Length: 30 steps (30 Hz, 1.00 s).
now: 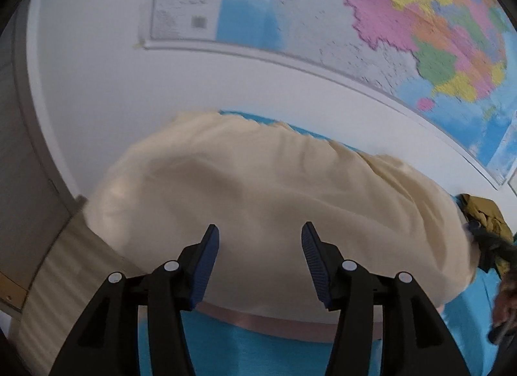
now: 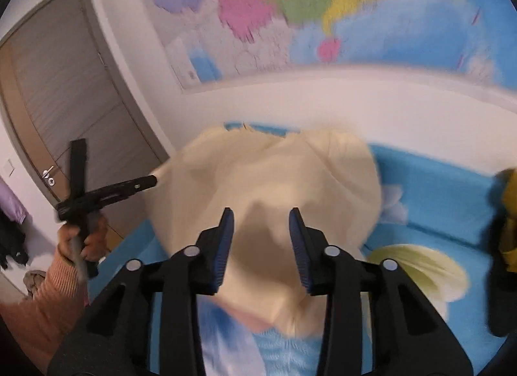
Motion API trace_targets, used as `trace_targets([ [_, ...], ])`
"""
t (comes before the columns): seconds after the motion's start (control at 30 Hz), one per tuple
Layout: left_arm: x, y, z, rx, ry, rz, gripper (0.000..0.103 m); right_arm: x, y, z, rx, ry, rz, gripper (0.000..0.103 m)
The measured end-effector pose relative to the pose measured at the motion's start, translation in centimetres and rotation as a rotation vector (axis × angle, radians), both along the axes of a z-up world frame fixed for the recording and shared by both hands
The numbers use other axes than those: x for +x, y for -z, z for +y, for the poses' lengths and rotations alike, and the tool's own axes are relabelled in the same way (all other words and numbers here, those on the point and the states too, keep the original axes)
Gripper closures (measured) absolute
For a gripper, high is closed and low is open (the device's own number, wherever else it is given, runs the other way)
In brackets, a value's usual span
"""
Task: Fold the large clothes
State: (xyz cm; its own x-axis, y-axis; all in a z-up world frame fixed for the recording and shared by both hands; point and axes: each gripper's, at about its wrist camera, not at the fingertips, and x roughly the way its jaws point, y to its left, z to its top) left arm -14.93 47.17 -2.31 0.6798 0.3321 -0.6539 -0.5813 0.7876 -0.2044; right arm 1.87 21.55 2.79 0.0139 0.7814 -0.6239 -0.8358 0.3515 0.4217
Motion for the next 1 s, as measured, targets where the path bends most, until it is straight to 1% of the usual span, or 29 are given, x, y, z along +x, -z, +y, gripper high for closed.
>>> trace_targets([
  [0.03, 0.2, 0.2, -0.4, 0.021, -0.004, 0.008, 0.046, 0.1, 1.4, 0.7, -0.045, -0.007, 0.028, 0.071],
  [0.07, 0.4, 0.7, -1.2, 0.063, 0.001, 0.029, 0.044, 0.0, 2.3, 0.9, -0.073, -0.018, 0.036, 0.071],
  [0.1, 0.8, 1.1, -1.4, 0.080, 0.000, 0.044, 0.044, -0.3, 3.2, 0.9, -0.090, -0.030, 0.038, 0.071],
  [0.13, 0.7, 1.3, -1.7, 0.089, -0.005, 0.055, 0.043, -0.3, 3.5, 0.8, -0.090, -0.032, 0.038, 0.071],
  [0.23, 0.8, 1.3, -1.9, 0.117, -0.024, 0.074, 0.042, -0.3, 2.6, 0.0, -0.079, -0.029, 0.021, 0.071],
  [0.3, 0.1, 0.7, -2.4, 0.117, -0.041, 0.053, 0.043, -0.5, 1.6, -0.4, -0.074, -0.022, -0.020, 0.070],
  [0.33, -0.1, 0.3, -3.0, 0.127, -0.037, 0.033, 0.043, -0.7, 0.8, -1.0, -0.053, -0.021, -0.052, 0.070],
  [0.43, 0.1, -0.6, -5.3, 0.175, 0.001, 0.013, 0.042, -1.3, -0.7, -1.4, 0.001, -0.021, -0.099, 0.069],
  [0.5, 0.6, -0.7, -7.0, 0.195, 0.041, 0.011, 0.042, -1.9, -0.6, -1.6, 0.007, -0.038, -0.109, 0.067],
  [0.53, 0.9, -0.5, -7.8, 0.198, 0.066, 0.010, 0.038, -2.3, -0.4, -1.2, -0.008, -0.057, -0.129, 0.065],
  [0.57, 1.3, -0.2, -8.1, 0.196, 0.088, 0.013, 0.037, -2.3, -0.3, -0.8, -0.021, -0.065, -0.137, 0.062],
  [0.63, 2.4, 0.8, -9.0, 0.198, 0.112, 0.035, 0.037, -2.2, 1.5, 0.0, -0.087, -0.077, -0.117, 0.058],
  [0.67, 2.9, 1.5, -9.2, 0.189, 0.122, 0.051, 0.037, -2.1, 2.1, 0.2, -0.095, -0.074, -0.112, 0.058],
  [0.77, 3.5, 2.5, -9.5, 0.186, 0.109, 0.063, 0.036, -1.7, 2.6, 0.1, -0.088, -0.066, -0.085, 0.058],
  [0.93, 3.5, 2.1, -9.8, 0.172, 0.088, 0.060, 0.035, -1.8, 1.8, -0.8, -0.074, -0.062, -0.093, 0.055],
  [1.0, 3.3, 1.9, -10.3, 0.172, 0.075, 0.052, 0.034, -2.1, 1.4, -1.6, -0.054, -0.059, -0.096, 0.055],
])
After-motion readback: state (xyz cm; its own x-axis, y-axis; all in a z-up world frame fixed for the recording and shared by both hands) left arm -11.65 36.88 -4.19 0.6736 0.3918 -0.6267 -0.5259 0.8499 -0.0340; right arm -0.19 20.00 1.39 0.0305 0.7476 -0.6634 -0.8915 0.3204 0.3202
